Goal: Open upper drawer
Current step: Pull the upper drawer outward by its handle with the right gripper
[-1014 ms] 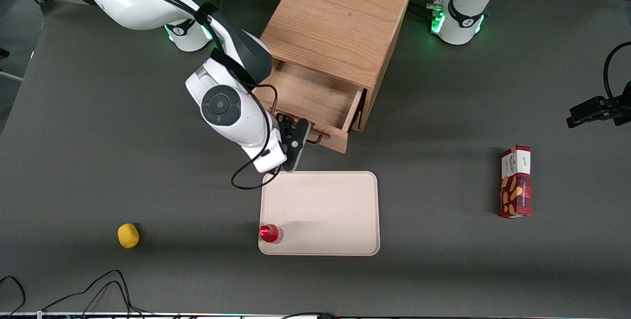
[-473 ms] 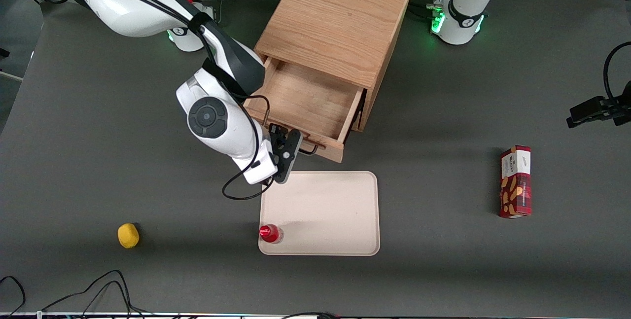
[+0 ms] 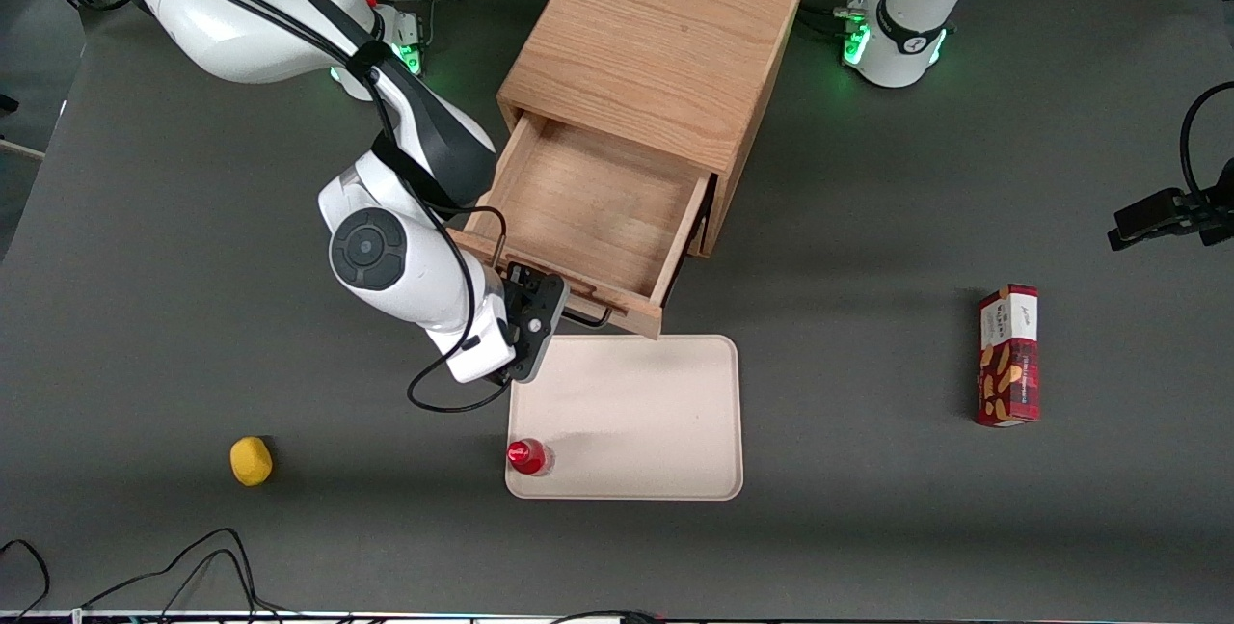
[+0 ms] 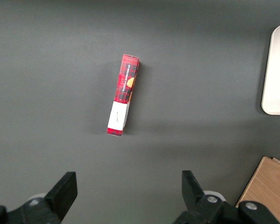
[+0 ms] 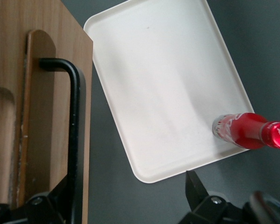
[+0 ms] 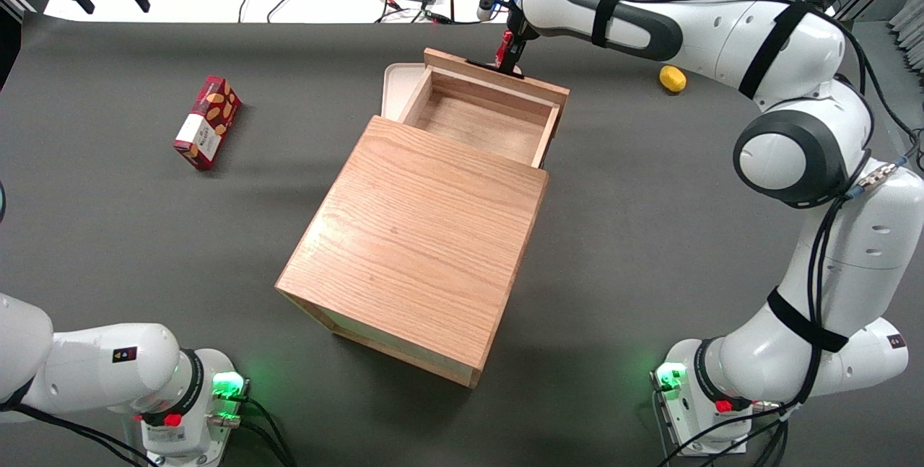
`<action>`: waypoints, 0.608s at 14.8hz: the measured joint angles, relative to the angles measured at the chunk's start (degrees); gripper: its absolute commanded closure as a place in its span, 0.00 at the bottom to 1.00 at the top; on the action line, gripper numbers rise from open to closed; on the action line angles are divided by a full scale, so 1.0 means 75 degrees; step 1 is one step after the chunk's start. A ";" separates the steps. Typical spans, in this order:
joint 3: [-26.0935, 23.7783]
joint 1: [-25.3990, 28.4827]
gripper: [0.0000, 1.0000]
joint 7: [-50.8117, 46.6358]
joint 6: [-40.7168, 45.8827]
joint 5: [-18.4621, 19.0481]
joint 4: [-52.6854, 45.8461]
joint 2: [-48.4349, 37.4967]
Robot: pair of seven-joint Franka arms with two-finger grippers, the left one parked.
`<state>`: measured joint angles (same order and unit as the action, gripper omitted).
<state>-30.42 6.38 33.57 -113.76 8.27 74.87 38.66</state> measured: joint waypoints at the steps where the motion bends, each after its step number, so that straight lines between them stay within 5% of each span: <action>1: 0.0001 -0.0014 0.00 0.0010 -0.0013 0.0000 -0.0008 0.0014; 9: 0.0011 -0.0037 0.00 0.0096 -0.0164 0.0000 -0.0125 0.0093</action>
<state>-30.33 6.09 34.28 -114.99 8.27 73.94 39.36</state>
